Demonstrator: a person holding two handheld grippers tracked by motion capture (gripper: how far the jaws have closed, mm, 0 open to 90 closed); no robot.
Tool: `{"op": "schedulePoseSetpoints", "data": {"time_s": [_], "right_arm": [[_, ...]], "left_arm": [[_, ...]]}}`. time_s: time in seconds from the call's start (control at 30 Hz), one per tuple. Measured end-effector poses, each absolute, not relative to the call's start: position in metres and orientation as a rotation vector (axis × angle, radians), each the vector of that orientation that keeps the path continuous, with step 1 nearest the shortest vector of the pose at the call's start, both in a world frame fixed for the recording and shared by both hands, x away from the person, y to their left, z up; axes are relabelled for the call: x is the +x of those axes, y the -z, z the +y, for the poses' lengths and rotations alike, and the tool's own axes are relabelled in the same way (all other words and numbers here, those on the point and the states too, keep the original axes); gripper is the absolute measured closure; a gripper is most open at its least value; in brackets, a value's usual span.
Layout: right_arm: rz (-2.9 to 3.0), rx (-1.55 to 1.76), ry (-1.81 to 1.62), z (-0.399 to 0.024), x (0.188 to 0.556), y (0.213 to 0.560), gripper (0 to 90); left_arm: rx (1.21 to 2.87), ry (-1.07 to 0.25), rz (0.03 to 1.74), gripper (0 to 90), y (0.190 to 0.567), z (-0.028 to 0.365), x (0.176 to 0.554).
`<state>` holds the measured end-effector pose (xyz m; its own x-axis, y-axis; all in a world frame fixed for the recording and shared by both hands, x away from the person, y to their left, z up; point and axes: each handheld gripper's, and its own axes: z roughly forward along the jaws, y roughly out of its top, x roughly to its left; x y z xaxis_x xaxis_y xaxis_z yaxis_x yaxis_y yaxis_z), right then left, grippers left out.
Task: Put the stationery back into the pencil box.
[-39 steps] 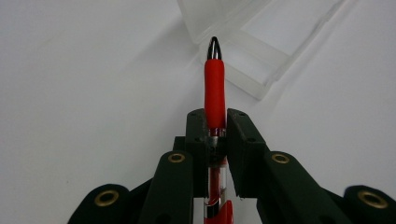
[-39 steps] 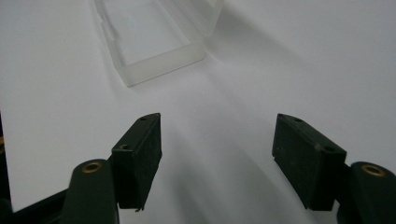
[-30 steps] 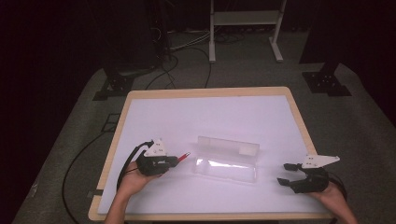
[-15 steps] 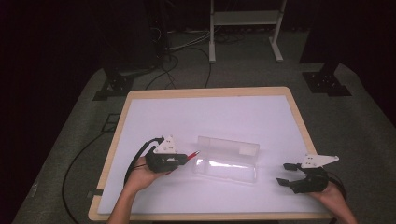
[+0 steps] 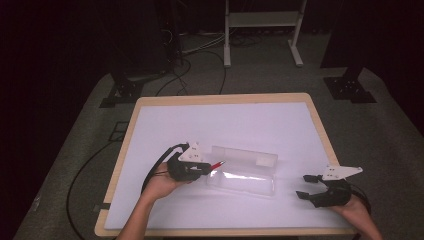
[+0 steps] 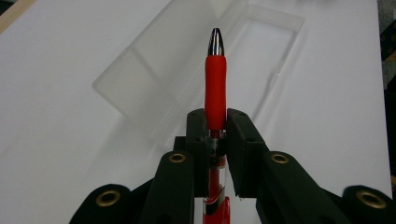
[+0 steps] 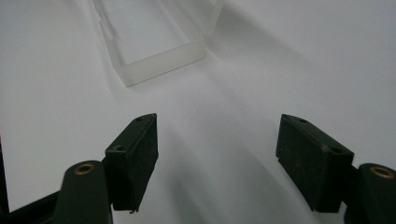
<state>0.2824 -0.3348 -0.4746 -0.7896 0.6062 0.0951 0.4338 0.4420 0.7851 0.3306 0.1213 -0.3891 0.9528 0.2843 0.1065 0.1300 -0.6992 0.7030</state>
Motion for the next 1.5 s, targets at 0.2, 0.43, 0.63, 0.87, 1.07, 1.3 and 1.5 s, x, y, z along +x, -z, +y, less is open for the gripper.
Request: {"op": "schedulePoseSetpoints", "data": {"time_s": [0.2, 0.43, 0.63, 0.87, 1.07, 1.3, 1.5], "right_arm": [[2.49, 0.907, -1.266, -0.334, 0.283, 0.474, 28.5], [2.49, 0.906, -1.267, -0.334, 0.283, 0.474, 28.5], [2.492, 0.904, -1.262, -0.334, 0.282, 0.474, 28.1], [2.495, 0.91, -1.258, -0.333, 0.283, 0.474, 27.0], [2.499, 0.914, -1.249, -0.333, 0.283, 0.475, 26.3], [2.496, 0.918, -1.253, -0.333, 0.283, 0.475, 25.8], [2.498, 0.911, -1.251, -0.333, 0.283, 0.475, 25.8]], "left_arm": [[2.359, -0.275, 0.259, 79.7, 0.382, 0.109, 0.331], [2.363, -0.259, 0.22, 79.6, 0.377, 0.093, 0.334], [2.377, -0.243, 0.184, 79.6, 0.377, 0.077, 0.336], [2.385, -0.22, 0.156, 79.6, 0.377, 0.062, 0.337], [2.397, -0.196, 0.133, 79.6, 0.381, 0.052, 0.339], [2.415, -0.178, 0.107, 79.6, 0.384, 0.039, 0.341], [2.417, -0.165, 0.083, 79.6, 0.384, 0.028, 0.344]]}}
